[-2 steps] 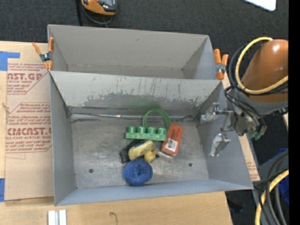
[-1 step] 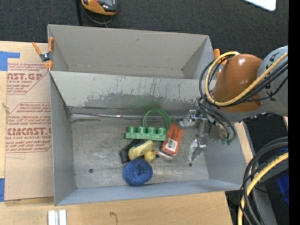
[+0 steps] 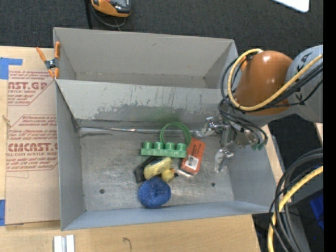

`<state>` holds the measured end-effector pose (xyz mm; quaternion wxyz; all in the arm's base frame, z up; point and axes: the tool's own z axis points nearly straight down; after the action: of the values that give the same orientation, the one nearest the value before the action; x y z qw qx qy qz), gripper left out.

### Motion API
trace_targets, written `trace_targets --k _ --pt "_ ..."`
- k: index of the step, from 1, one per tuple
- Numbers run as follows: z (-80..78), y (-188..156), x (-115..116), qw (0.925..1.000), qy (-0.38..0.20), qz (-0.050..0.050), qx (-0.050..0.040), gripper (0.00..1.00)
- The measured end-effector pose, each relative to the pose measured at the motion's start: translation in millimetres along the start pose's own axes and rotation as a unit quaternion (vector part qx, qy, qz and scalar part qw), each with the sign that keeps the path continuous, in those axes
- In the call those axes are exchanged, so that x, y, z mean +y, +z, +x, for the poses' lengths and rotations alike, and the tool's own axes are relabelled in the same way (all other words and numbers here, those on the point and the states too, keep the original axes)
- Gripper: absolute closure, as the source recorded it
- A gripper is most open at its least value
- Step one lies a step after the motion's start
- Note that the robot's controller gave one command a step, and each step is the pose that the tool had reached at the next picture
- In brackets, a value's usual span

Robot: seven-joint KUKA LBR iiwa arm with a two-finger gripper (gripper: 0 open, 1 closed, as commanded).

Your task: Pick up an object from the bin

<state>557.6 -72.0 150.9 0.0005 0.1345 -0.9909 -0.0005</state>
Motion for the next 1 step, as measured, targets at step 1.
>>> trace_targets --k 1 --pt "-38.6 15.9 62.5 0.9972 0.075 0.0 -0.0023 0.0"
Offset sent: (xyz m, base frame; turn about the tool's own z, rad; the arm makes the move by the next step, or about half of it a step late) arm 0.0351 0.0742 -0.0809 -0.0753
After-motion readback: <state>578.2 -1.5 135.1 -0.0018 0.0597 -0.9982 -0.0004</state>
